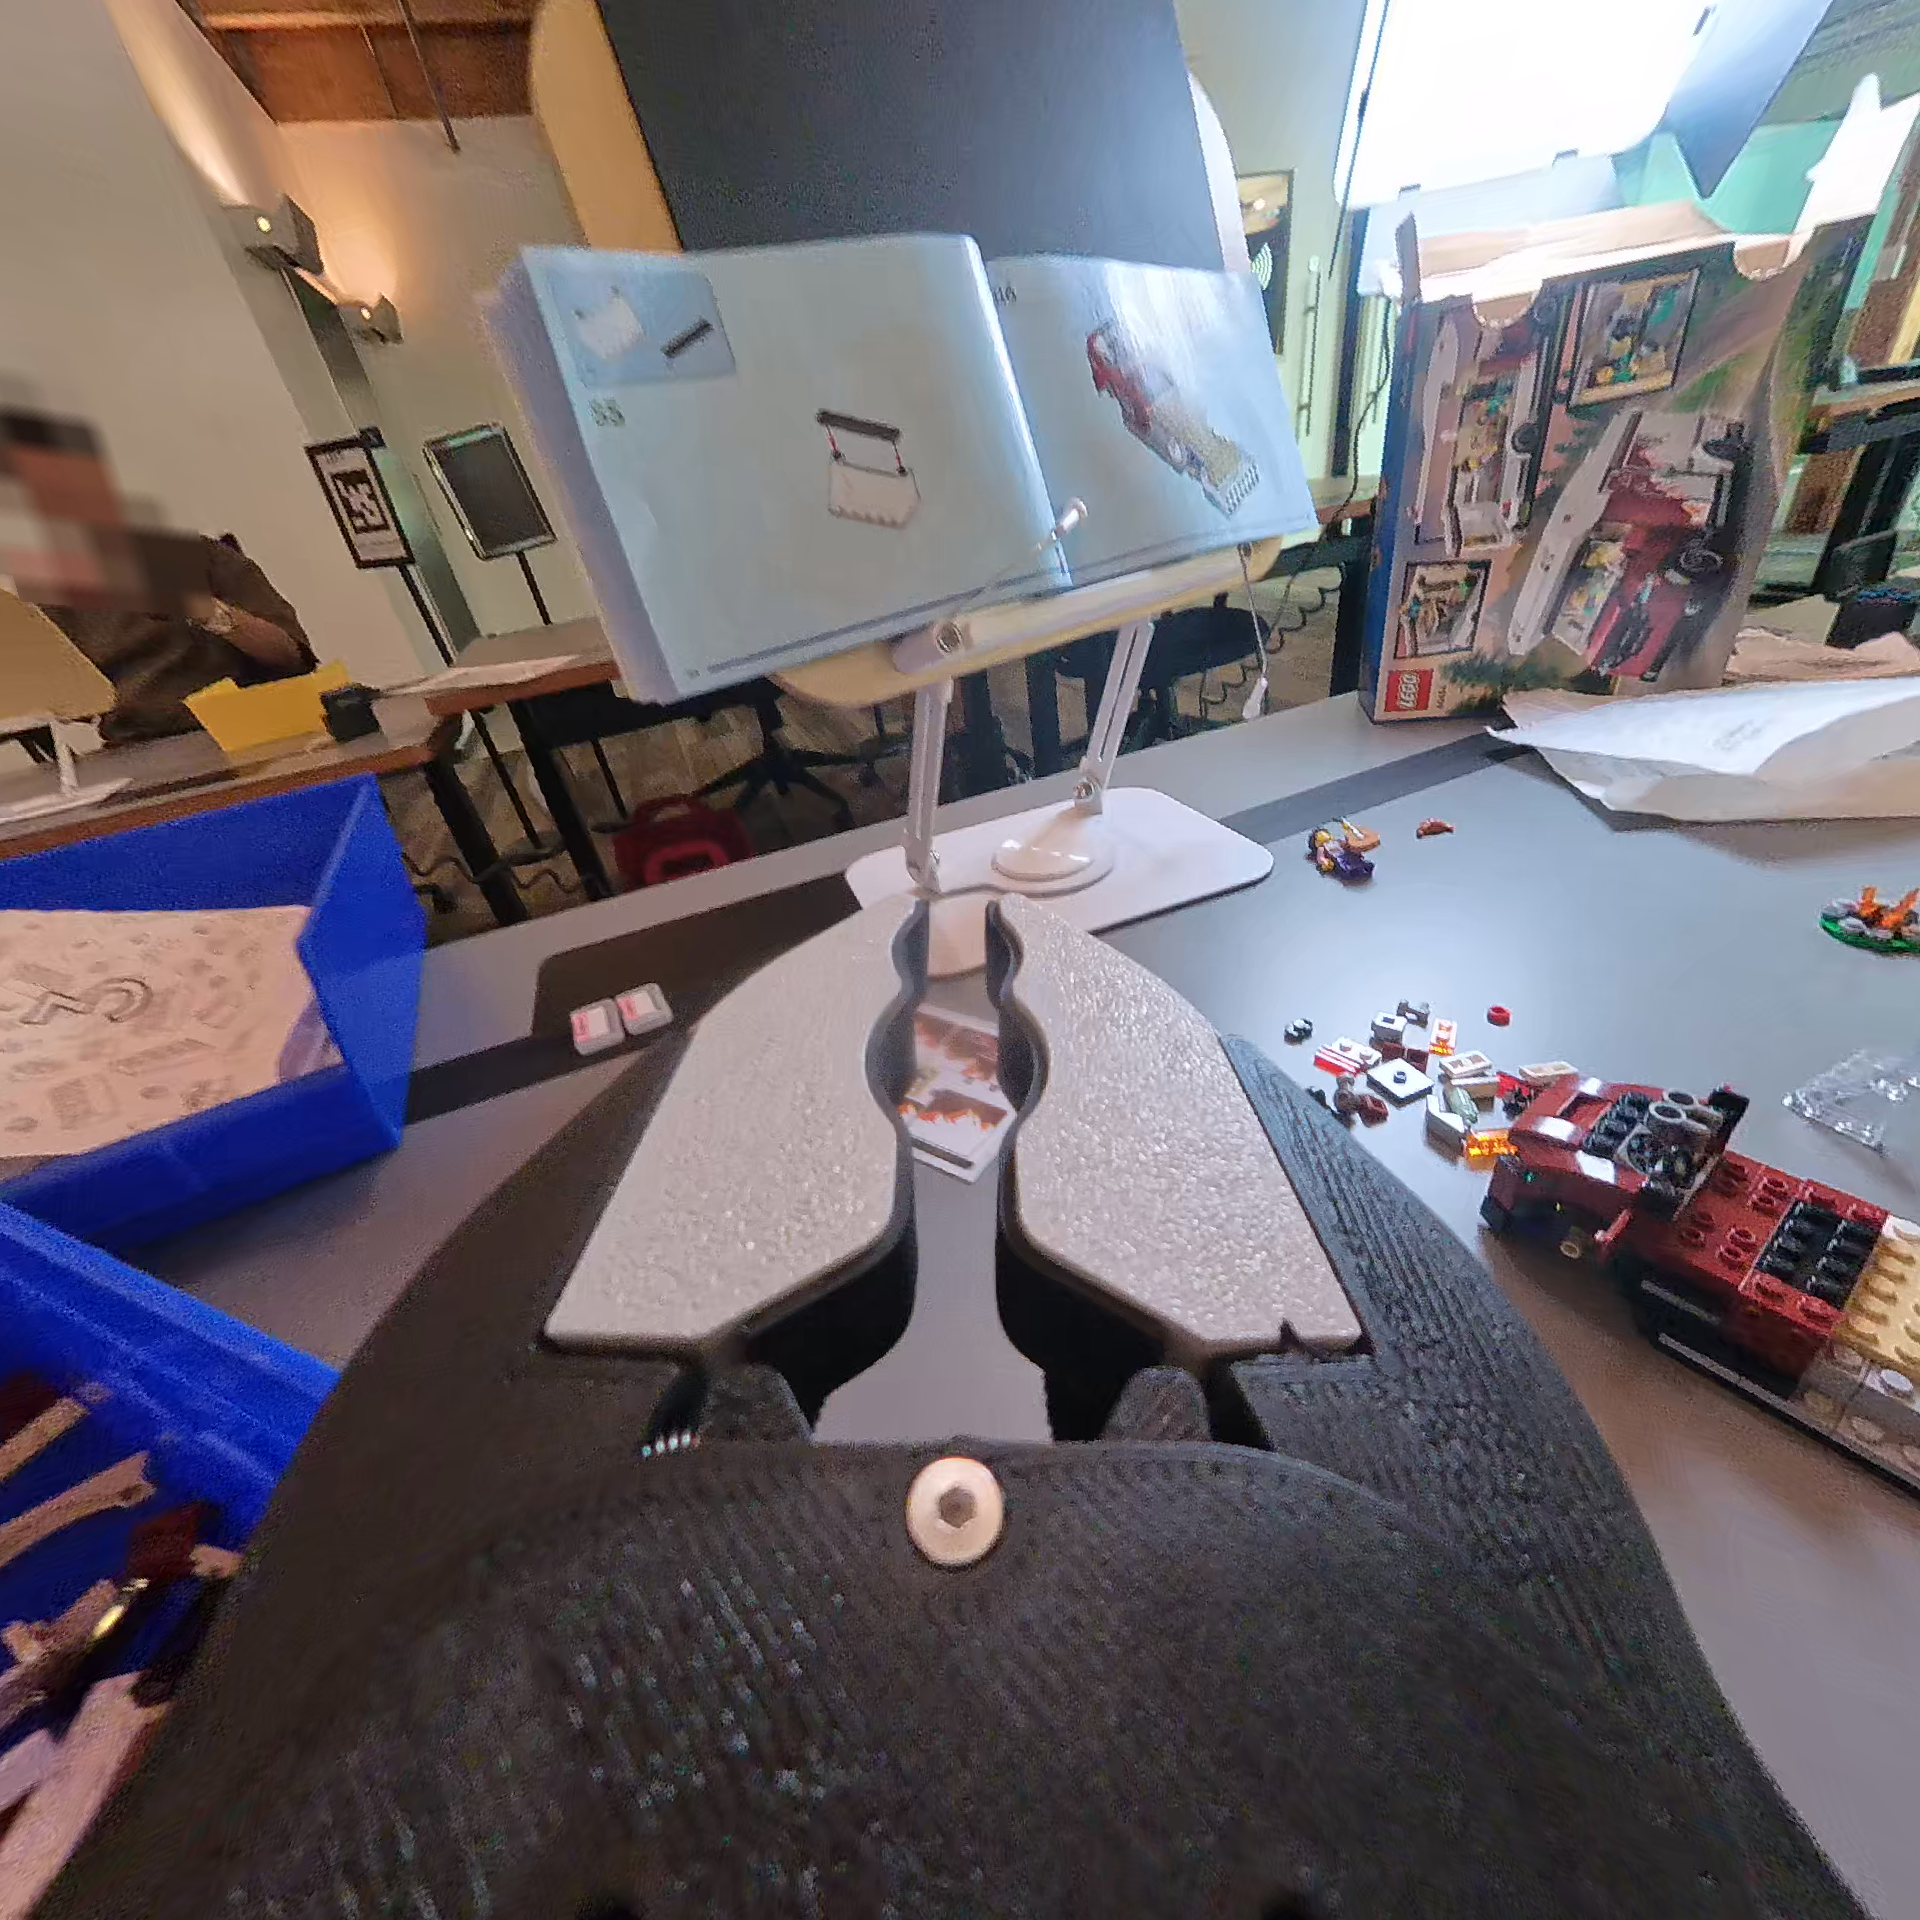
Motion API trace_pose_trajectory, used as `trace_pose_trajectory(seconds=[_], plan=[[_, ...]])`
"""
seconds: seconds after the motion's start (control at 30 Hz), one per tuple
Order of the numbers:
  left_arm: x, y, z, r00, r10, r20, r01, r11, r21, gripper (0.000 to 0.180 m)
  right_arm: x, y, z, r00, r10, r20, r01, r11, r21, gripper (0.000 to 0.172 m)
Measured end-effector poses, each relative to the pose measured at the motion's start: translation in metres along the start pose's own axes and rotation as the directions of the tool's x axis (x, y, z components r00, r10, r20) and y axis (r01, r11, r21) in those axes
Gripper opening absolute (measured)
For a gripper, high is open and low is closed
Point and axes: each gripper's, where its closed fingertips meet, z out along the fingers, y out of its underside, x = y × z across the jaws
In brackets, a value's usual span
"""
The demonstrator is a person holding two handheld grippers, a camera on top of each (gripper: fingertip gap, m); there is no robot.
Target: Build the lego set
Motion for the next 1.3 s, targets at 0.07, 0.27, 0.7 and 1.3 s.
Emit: trace_pose_trajectory(seconds=[0.07,0.27,0.7,1.3], plan=[[-0.015,-0.021,-0.011,1.000,0.009,0.022,-0.010,0.999,0.034,0.015,0.000,0.001,0.000,1.000,0.002,0.005,-0.002,1.000,-0.003,0.010],[-0.128,-0.059,-0.059,0.970,0.142,0.195,-0.123,0.986,-0.109,0.028,0.002,0.006,0.002,1.000,0.023,0.011,-0.022,1.000,-0.020,0.011],[-0.290,0.103,-0.115,0.991,0.132,-0.004,-0.055,0.388,-0.920,0.031,0.005,0.014,0.006,0.999,0.049,-0.008,-0.049,0.998,-0.032,0.014],[-0.342,0.184,-0.112,0.942,0.319,-0.104,-0.097,-0.039,-0.995,0.012,-0.004,0.024,0.010,0.999,0.037,0.040,-0.034,0.997,-0.070,0.013]])
